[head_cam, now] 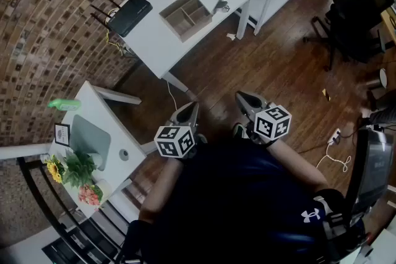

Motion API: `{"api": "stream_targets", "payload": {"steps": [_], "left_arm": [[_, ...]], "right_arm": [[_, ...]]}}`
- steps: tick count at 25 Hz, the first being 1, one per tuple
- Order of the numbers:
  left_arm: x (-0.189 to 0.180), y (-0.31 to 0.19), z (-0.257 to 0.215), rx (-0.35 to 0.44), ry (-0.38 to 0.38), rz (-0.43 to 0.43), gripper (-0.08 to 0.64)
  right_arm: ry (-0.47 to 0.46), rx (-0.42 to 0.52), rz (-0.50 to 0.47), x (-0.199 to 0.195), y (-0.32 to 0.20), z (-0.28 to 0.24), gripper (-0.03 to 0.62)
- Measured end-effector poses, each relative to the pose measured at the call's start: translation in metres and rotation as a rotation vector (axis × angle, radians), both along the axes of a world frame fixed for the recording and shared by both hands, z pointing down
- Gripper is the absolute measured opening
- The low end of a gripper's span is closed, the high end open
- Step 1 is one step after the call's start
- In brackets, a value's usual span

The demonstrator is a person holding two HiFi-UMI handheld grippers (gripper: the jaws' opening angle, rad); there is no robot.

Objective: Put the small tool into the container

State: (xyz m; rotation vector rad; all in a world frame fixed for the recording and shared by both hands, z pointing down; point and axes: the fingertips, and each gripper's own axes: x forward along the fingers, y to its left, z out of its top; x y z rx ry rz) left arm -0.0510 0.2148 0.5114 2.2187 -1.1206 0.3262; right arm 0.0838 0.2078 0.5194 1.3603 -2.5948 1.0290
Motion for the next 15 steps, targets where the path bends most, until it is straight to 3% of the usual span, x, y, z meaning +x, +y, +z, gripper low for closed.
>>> {"api": "stream_targets", "payload": {"steps": [9,15], "left_arm": [[0.047,-0.011,0.005,-0.017,-0.033,0.0,0.002],[0.05,-0.022,0.011,-0.05,-0.044,-0.016,0.002]], "right_arm": [[-0.037,-0.049,0.022,0.049,-0.014,0.019,0.01],[-0.054,-0.109,0.016,0.057,-0.028,0.037,0.01]]}}
